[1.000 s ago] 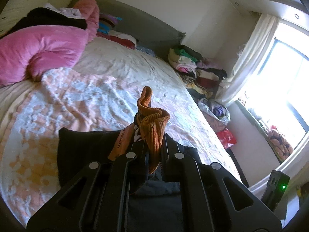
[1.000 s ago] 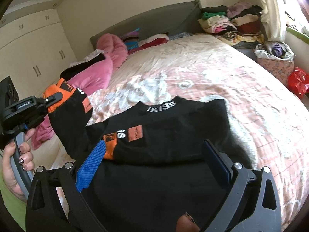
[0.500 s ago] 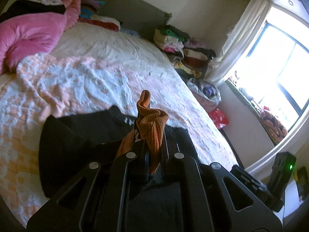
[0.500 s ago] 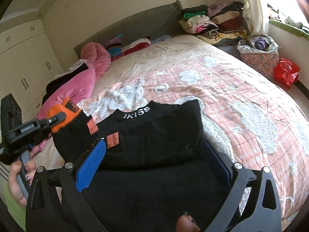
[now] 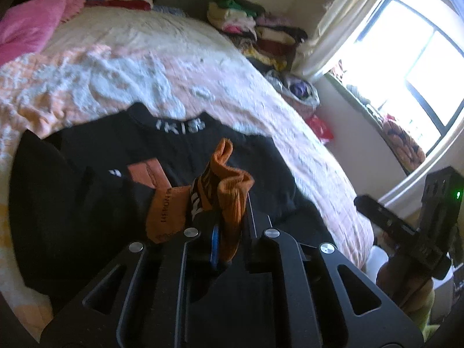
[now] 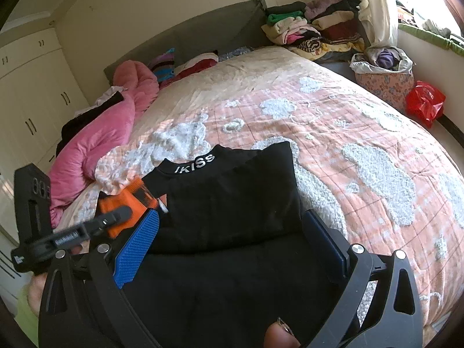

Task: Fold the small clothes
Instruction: 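Fold the held sleeve across the shirt body with the left tool, release, then grasp the folded orange cuffs with the right tool and adjust them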

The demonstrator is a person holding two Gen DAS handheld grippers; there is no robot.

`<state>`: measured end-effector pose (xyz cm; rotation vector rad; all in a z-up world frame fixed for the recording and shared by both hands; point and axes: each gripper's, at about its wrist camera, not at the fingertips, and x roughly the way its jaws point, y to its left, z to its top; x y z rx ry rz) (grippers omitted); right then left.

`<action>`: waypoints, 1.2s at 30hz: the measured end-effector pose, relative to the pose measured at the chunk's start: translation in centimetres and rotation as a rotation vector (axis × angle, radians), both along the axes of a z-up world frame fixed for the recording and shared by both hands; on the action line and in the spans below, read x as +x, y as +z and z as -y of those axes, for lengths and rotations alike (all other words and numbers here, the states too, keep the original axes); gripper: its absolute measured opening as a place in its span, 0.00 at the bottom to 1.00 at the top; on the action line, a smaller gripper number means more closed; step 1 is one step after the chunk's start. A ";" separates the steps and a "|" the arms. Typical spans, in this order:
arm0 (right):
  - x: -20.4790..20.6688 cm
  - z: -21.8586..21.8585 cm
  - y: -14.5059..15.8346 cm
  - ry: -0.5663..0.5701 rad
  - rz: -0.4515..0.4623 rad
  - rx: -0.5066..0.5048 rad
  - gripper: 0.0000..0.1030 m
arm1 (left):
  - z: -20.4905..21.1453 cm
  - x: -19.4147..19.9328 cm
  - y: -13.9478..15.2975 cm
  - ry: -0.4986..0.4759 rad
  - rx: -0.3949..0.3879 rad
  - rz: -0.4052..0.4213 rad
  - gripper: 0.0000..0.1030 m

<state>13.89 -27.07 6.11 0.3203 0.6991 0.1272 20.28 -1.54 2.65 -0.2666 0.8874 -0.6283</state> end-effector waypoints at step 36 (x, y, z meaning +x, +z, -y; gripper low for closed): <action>3.4 -10.1 -5.4 0.263 -0.070 -0.026 0.08 | -13.5 3.7 4.0 0.361 0.086 0.047 0.91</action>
